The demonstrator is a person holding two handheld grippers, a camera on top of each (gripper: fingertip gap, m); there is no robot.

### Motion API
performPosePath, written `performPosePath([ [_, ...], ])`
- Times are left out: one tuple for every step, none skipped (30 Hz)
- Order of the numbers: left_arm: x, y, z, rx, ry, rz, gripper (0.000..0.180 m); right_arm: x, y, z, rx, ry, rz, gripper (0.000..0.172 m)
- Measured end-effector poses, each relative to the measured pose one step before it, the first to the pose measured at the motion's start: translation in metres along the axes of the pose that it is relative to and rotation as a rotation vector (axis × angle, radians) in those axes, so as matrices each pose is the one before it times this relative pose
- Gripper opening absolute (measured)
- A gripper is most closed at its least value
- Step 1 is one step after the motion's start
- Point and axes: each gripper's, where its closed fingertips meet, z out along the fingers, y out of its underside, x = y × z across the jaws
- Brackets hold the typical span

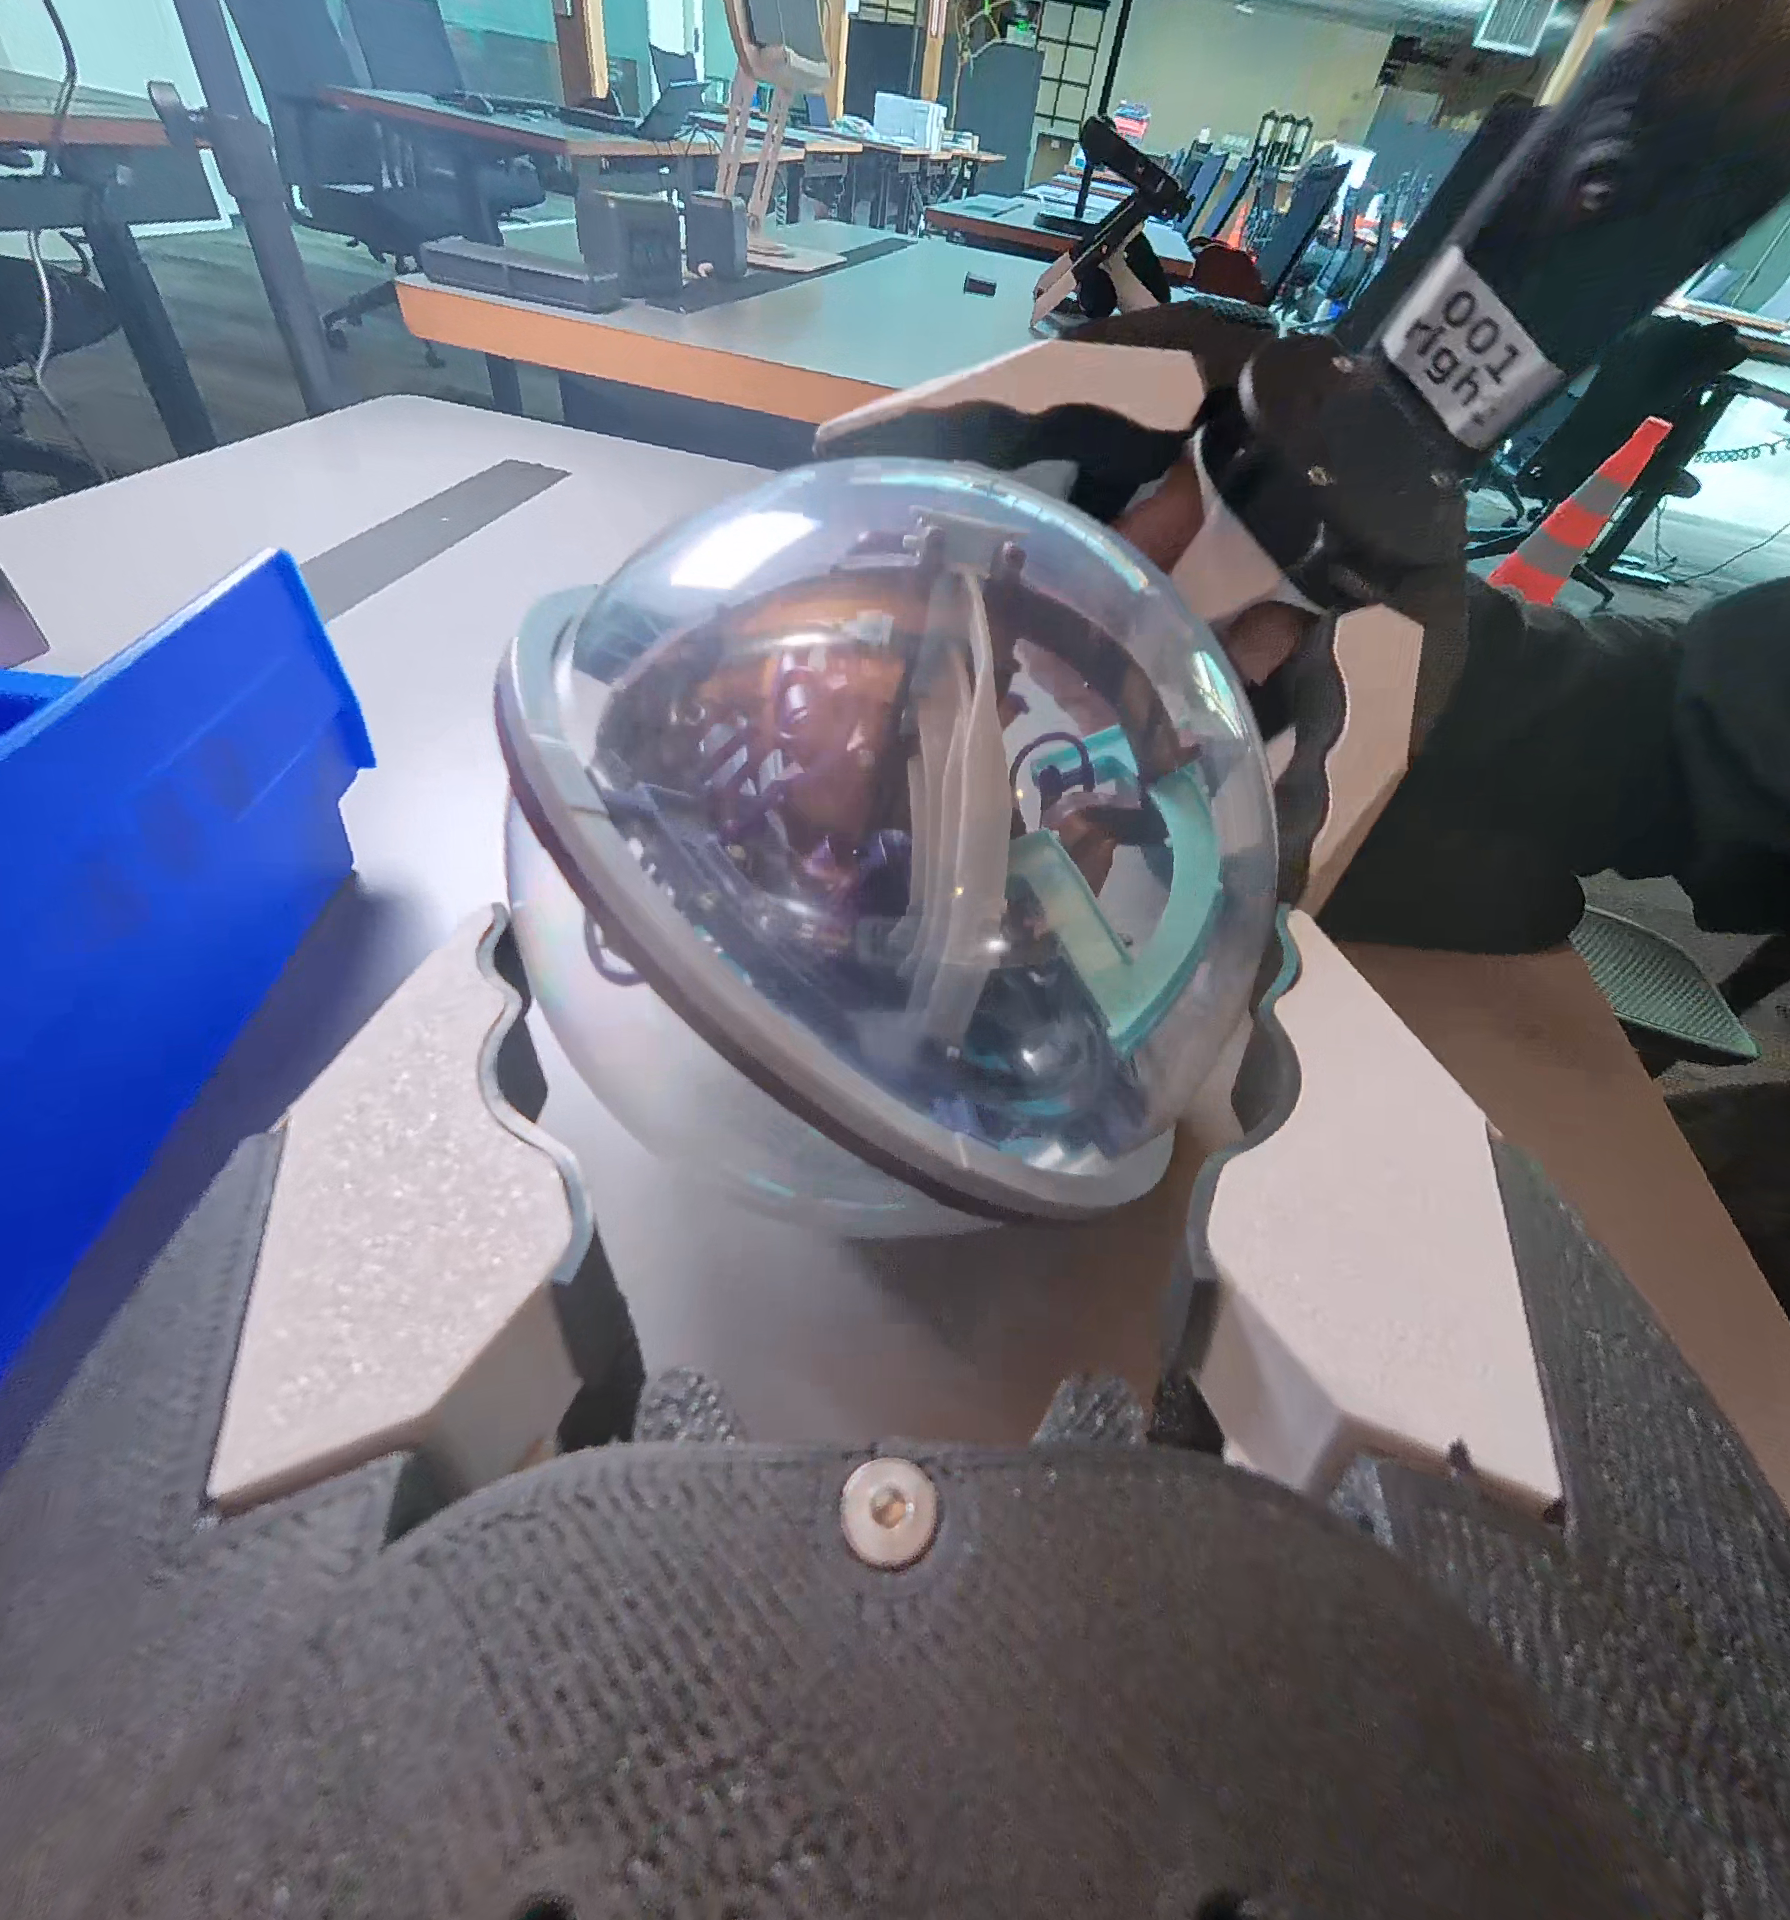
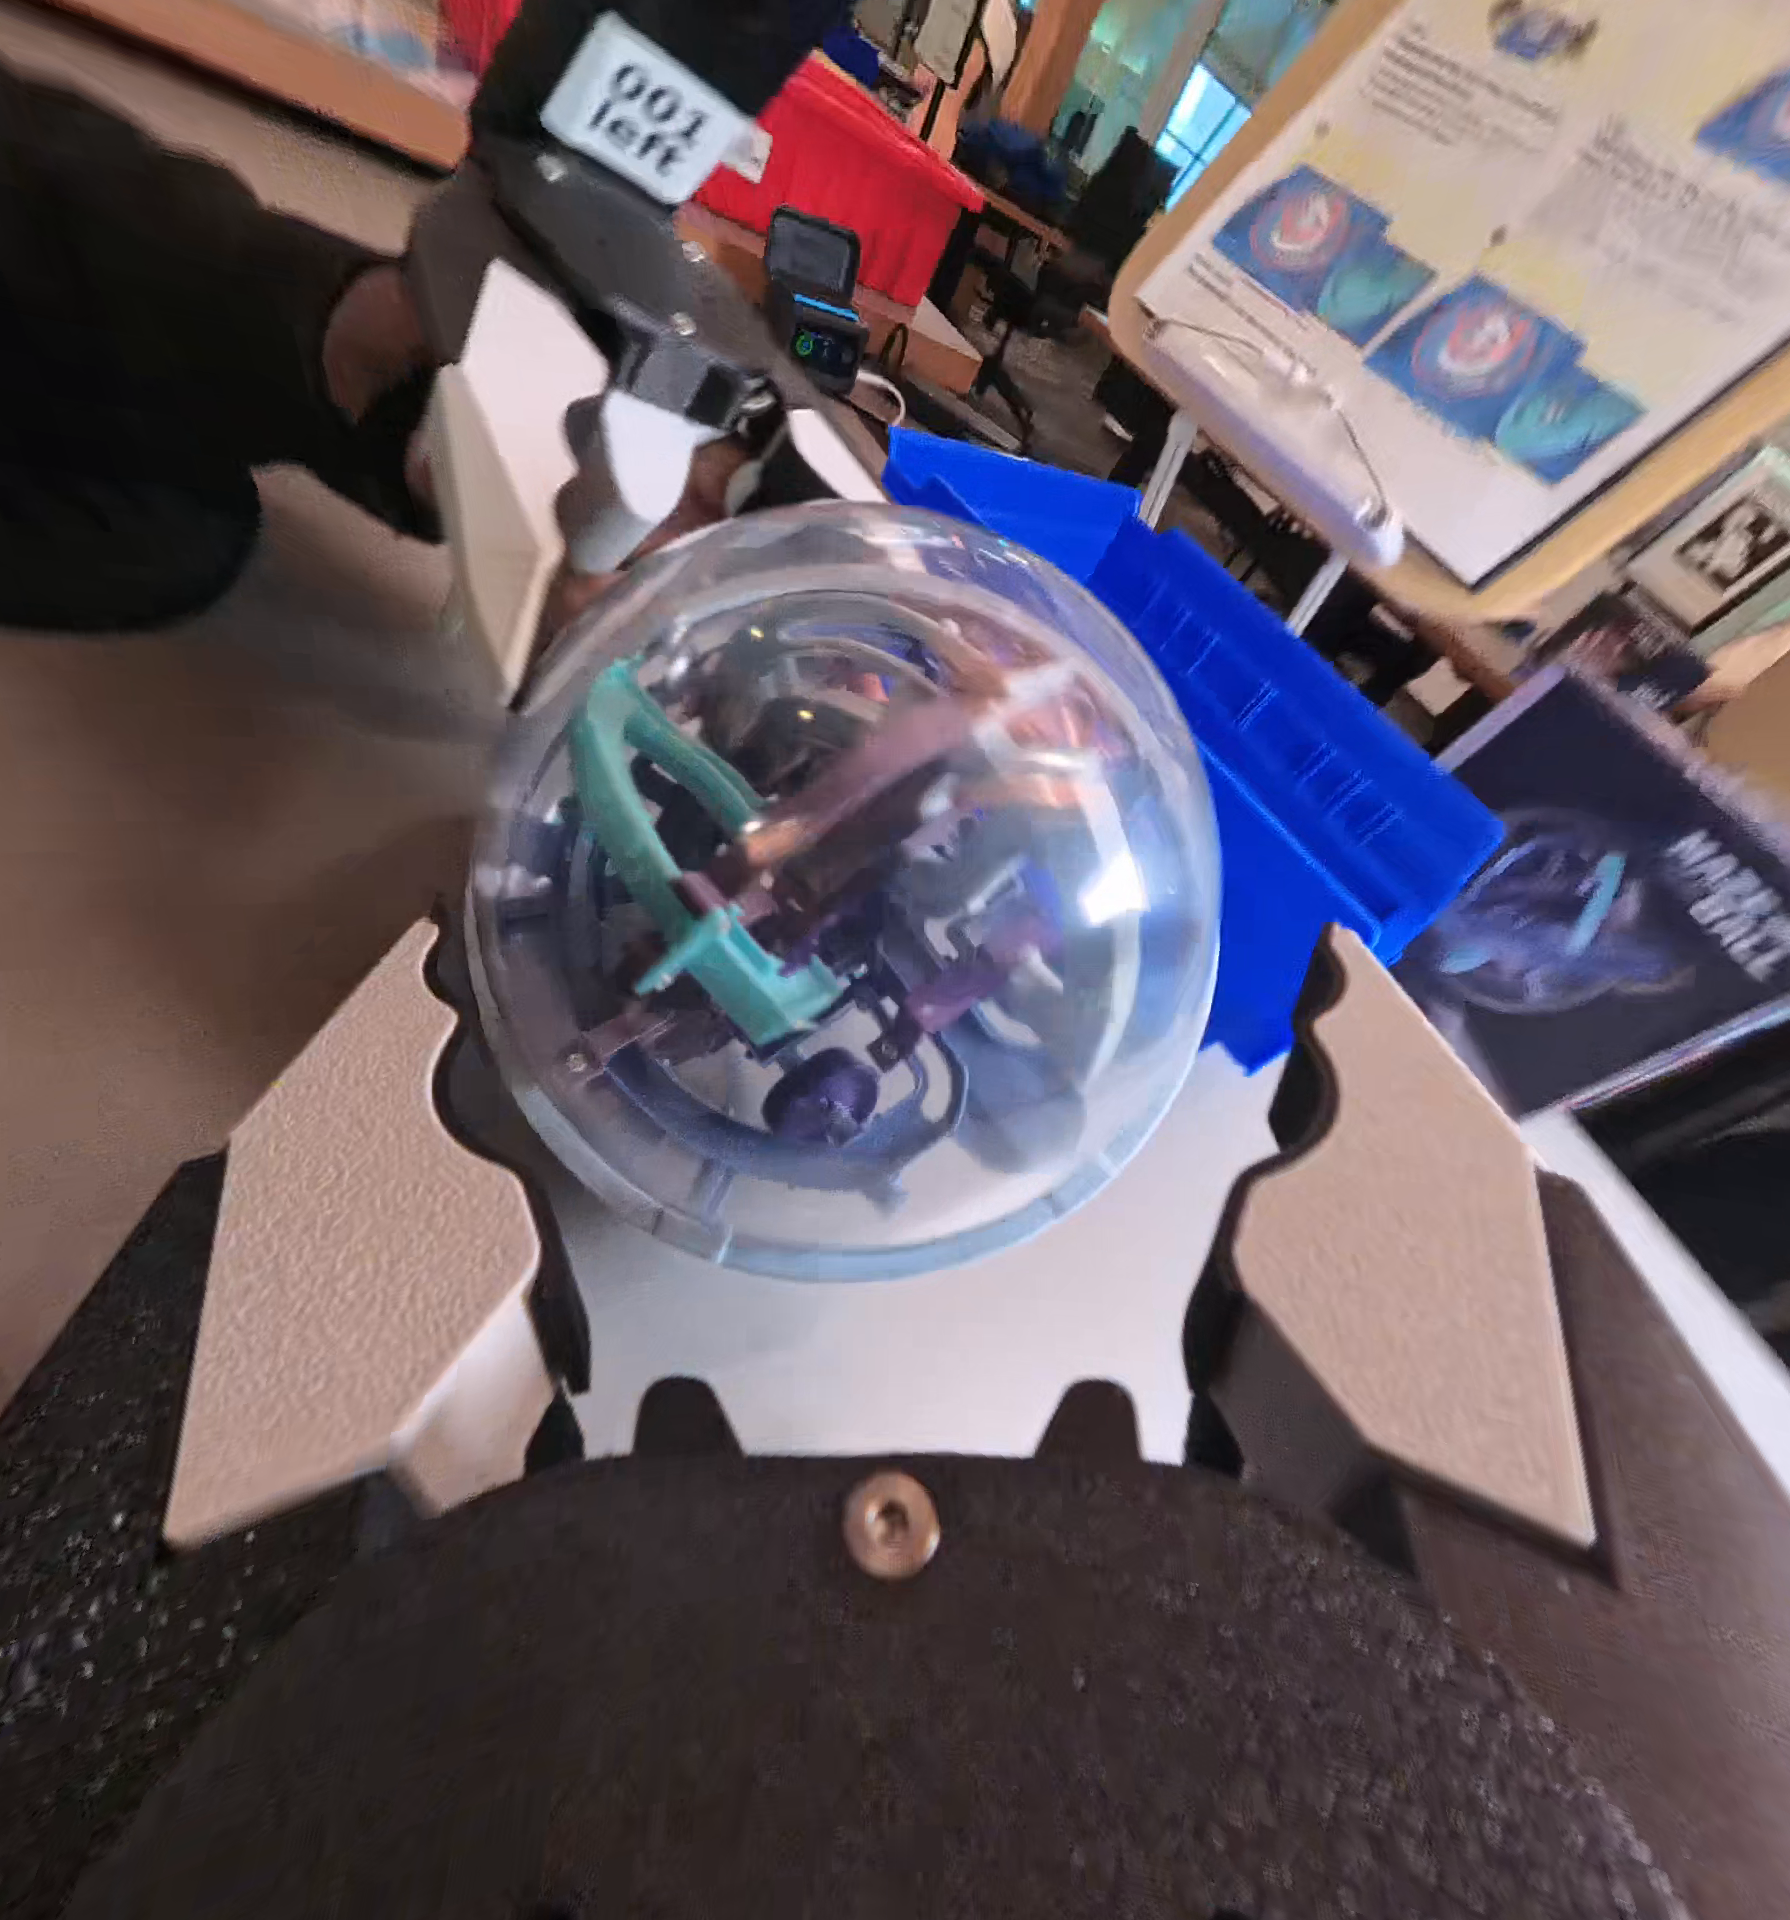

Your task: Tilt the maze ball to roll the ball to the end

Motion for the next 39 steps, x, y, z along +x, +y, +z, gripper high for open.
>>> performPosePath([
  [-0.00033, -0.00275, 0.00363, 0.0008, 0.0003, -0.002, 0.135, -0.00233, 0.00167, 0.00203, -0.0186, -0.0017, -0.0352, 0.15],
  [-0.00023, -0.00294, 0.00387, 0.0023, -0.0013, -0.0026, 0.135, -0.00199, 0.00429, 0.00281, -0.0221, -0.0026, -0.0093, 0.149],
  [-0.00031, -0.00268, 0.00386, 0.0025, -0.005, -0.0022, 0.135, 0.00089, 0.00567, 0.00244, -0.0194, 0.0119, 0.0034, 0.149],
  [-0.00068, -0.00173, 0.00289, 0.0016, -0.0071, -0.0015, 0.135, 0.00387, 0.00548, 0.00073, -0.0123, 0.0225, 0.0056, 0.148],
  [0.00051, -0.00177, 0.00144, 0.0086, 0.0003, 0.007, 0.135, 0.00217, 0.00412, -0.00073, -0.0029, 0.0007, 0.0219, 0.148],
  [0.00162, -0.00182, 0.00001, 0.0155, 0.0078, 0.0068, 0.136, 0.0011, 0.00275, -0.00127, 0.004, -0.0128, 0.045, 0.148],
  [0.0026, -0.00198, -0.00108, 0.0218, 0.0162, 0.0029, 0.137, 0.00029, 0.00262, -0.00088, 0.0063, -0.0173, 0.0505, 0.148],
  [0.00241, -0.00164, -0.00192, 0.0212, 0.0187, -0.0017, 0.138, -0.00006, 0.00189, -0.00075, 0.0113, -0.0172, 0.0436, 0.148],
  [0.00143, -0.00004, -0.00239, 0.0118, 0.016, -0.0054, 0.138, 0.00014, 0.00177, -0.00051, 0.0114, -0.0142, 0.036, 0.148],
  [0.00146, 0.0015, -0.00249, 0.0046, 0.0173, -0.0009, 0.138, 0.00031, 0.00148, -0.00034, 0.0078, -0.0135, 0.0306, 0.148],
  [0.00006, 0.00355, -0.00215, -0.0049, 0.0093, 0.0067, 0.139, 0.00032, 0.0011, -0.00006, 0.0068, -0.0143, 0.029, 0.148],
  [-0.00129, 0.00604, -0.0015, -0.0182, 0.0008, 0.0121, 0.141, 0.00049, 0.00108, 0.00016, 0.005, -0.0146, 0.0321, 0.148],
  [-0.00112, 0.00731, -0.00043, -0.0249, 0.0008, 0.0147, 0.143, 0.00011, 0.00102, 0.00027, 0.0035, -0.0169, 0.033, 0.147],
  [-0.00111, 0.0073, 0.00069, -0.0271, -0.0025, 0.0132, 0.144, -0.00044, 0.00123, 0.00031, 0.0022, -0.0193, 0.0306, 0.147],
  [-0.00106, 0.00605, 0.00204, -0.0237, -0.0046, 0.0092, 0.144, -0.00102, 0.00123, 0.00042, 0.0022, -0.0193, 0.0266, 0.147],
  [-0.00114, 0.00533, 0.00323, -0.0262, -0.0071, 0.0111, 0.144, -0.00134, 0.00102, 0.00056, 0.002, -0.0187, 0.0222, 0.147],
  [-0.00095, 0.0045, 0.00381, -0.028, -0.0097, 0.0204, 0.144, -0.00169, 0.00022, 0.00067, 0.0054, -0.0168, 0.0172, 0.147],
  [-0.00084, 0.00305, 0.00381, -0.0243, -0.0112, 0.0226, 0.142, -0.00169, -0.00073, 0.00058, 0.0069, -0.014, 0.0137, 0.147],
  [-0.00063, 0.00083, 0.00307, -0.0139, -0.011, 0.0149, 0.145, -0.00108, -0.00022, 0.00034, 0.0013, -0.0099, 0.0124, 0.147],
  [-0.00013, -0.00093, 0.00133, -0.002, -0.0035, 0.0016, 0.146, 0.00009, 0.00006, -0.00035, -0.0003, -0.0023, 0.0078, 0.147],
  [-0.00006, -0.00099, 0.00012, 0.0, 0.0007, -0.0038, 0.146, 0.0001, 0.00002, -0.00049, 0.0012, -0.0028, 0.0114, 0.147],
  [0.00038, -0.00133, -0.00034, 0.0041, 0.0032, -0.0099, 0.146, -0.00046, -0.00009, -0.00004, 0.0025, -0.006, 0.0186, 0.147],
  [0.00044, -0.00208, -0.00101, 0.0087, 0.0016, -0.0085, 0.146, -0.00074, -0.00004, 0.00012, 0.0014, -0.008, 0.0209, 0.147],
  [0.0003, -0.00267, -0.00125, 0.01, -0.0011, -0.0025, 0.146, -0.00086, 0.0003, 0.00051, -0.0019, -0.009, 0.0198, 0.147],
  [0.00014, -0.00317, -0.00169, 0.0092, -0.0029, 0.0018, 0.146, -0.00096, 0.00068, 0.00075, -0.0051, -0.0101, 0.0209, 0.147],
  [0.00013, -0.00344, -0.00173, 0.0087, -0.002, 0.0006, 0.146, -0.0012, 0.00109, 0.00096, -0.0073, -0.0124, 0.0256, 0.146],
  [0.00023, -0.00349, -0.00182, 0.0091, -0.0006, -0.002, 0.146, -0.00153, 0.00117, 0.00119, -0.0069, -0.0146, 0.0287, 0.146],
  [0.00022, -0.00364, -0.00166, 0.0115, -0.0005, -0.0027, 0.146, -0.00147, 0.00069, 0.00106, -0.0022, -0.0148, 0.0265, 0.146],
  [0.00016, -0.00345, -0.00146, 0.0127, -0.0003, -0.0036, 0.146, -0.0014, -0.00036, 0.00076, 0.0034, -0.0126, 0.0214, 0.146],
  [0.00007, -0.00298, -0.0013, 0.0099, 0.0003, -0.0053, 0.146, -0.00103, -0.00114, 0.00054, 0.0057, -0.0091, 0.0164, 0.146],
  [-0.0001, -0.00224, -0.00114, 0.0075, 0.001, -0.0067, 0.146, -0.00091, -0.0014, 0.00036, 0.0065, -0.0062, 0.0131, 0.146],
  [-0.00015, -0.00189, -0.00086, 0.0065, 0.0016, -0.0089, 0.146, -0.00075, -0.00173, 0.00019, 0.0073, -0.0042, 0.0116, 0.146],
  [-0.00017, -0.0016, -0.00075, 0.0061, 0.0024, -0.0102, 0.146, -0.0006, -0.00156, 0.00003, 0.0072, -0.0032, 0.0108, 0.146],
  [-0.00001, -0.00127, -0.0006, 0.004, 0.0028, -0.0095, 0.146, -0.00061, -0.00135, -0.00001, 0.0067, -0.0028, 0.0091, 0.146],
  [0.00003, -0.00101, -0.00048, 0.0017, 0.0028, -0.0079, 0.146, -0.00059, -0.0013, -0.00029, 0.0064, -0.0025, 0.0065, 0.145],
  [0.00017, -0.00111, -0.00056, 0.0011, 0.0028, -0.0057, 0.146, -0.00054, -0.00132, -0.00028, 0.007, -0.0021, 0.0035, 0.145],
  [0.00008, -0.00121, -0.00064, 0.0012, 0.0031, -0.0045, 0.146, -0.00057, -0.00131, -0.00016, 0.0073, -0.0016, 0.001, 0.145],
  [0.00017, -0.00128, -0.00093, 0.0014, 0.0039, -0.004, 0.146, -0.00076, -0.00143, -0.00023, 0.0077, -0.001, -0.0021, 0.144],
  [0.00015, -0.0015, -0.00112, 0.0029, 0.0058, -0.0077, 0.146, -0.00094, -0.00163, -0.00018, 0.0085, -0.0014, -0.0068, 0.144],
])
